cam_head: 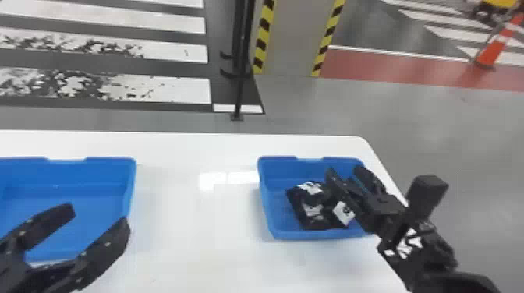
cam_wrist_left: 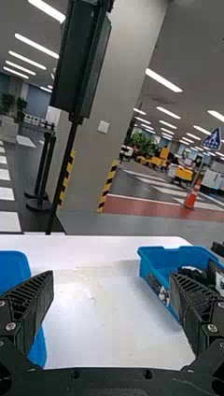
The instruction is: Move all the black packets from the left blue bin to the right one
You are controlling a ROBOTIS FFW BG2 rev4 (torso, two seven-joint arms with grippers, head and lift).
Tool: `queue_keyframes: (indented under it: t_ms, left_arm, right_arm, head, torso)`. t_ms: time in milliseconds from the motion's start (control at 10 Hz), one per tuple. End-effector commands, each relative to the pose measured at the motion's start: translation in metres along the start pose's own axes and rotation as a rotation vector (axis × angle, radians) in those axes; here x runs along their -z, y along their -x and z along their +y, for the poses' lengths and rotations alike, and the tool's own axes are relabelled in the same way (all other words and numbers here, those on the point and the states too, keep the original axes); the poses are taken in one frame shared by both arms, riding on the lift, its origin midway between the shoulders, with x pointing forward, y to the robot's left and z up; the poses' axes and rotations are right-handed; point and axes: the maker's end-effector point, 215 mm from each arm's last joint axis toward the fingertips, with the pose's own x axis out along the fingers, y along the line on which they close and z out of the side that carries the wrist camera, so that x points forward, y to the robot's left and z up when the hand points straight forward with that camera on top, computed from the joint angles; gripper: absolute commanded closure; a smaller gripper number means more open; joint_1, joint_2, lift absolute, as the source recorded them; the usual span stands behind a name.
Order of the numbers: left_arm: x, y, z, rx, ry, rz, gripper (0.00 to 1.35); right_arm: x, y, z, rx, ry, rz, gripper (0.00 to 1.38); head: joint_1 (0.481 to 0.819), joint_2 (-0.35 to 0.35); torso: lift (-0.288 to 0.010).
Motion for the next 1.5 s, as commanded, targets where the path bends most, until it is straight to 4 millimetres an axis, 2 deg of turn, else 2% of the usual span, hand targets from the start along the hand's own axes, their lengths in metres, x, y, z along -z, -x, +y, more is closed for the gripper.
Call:
queue_keyframes:
  t_ms: [0, 100, 200, 300, 400, 500, 600, 800, 1400]
  left_arm:
    - [0.000, 0.024, 0.034, -0.110, -0.053, -0.012, 0.13]
    - [-0.002, 0.039, 0.052, -0.173, -0.095, -0.020, 0.13]
    - [-0.006, 0.050, 0.061, -0.209, -0.133, -0.037, 0.13]
    - [-0.023, 0.066, 0.073, -0.256, -0.227, -0.076, 0.13]
    - [-0.021, 0.079, 0.087, -0.297, -0.285, -0.066, 0.13]
    - [-0.029, 0.095, 0.096, -0.333, -0.353, -0.073, 0.13]
    - [-0.039, 0.102, 0.097, -0.344, -0.404, -0.101, 0.13]
    - [-0.048, 0.097, 0.089, -0.335, -0.416, -0.145, 0.13]
    - [-0.039, 0.083, 0.086, -0.320, -0.367, -0.159, 0.13]
  right_arm:
    - [-0.007, 0.039, 0.019, 0.000, 0.025, -0.037, 0.11]
    - [-0.016, 0.065, 0.032, -0.002, 0.046, -0.060, 0.12]
    - [-0.031, 0.091, 0.044, 0.001, 0.078, -0.095, 0.12]
    - [-0.047, 0.113, 0.058, -0.002, 0.109, -0.126, 0.12]
    - [-0.058, 0.130, 0.070, -0.009, 0.124, -0.135, 0.11]
    - [-0.070, 0.143, 0.080, -0.012, 0.118, -0.167, 0.12]
    - [-0.080, 0.154, 0.085, -0.007, 0.123, -0.184, 0.12]
    - [-0.088, 0.159, 0.086, -0.007, 0.129, -0.213, 0.12]
    - [-0.075, 0.155, 0.083, -0.004, 0.116, -0.200, 0.12]
  head:
    - [0.695, -0.204]
    - [0.695, -0.166]
    - [0.695, -0.141]
    - [0.695, -0.102]
    - [0.695, -0.062]
    - [0.695, -0.014]
    - [0.695, 0.012]
    - [0.695, 0.070]
    - [0.695, 0.040]
  torso:
    - [-0.140]
    - [-0.140]
    - [-0.140]
    - [-0.140]
    - [-0.140]
    - [-0.140]
    - [-0.140]
    - [-0.140]
    - [-0.140]
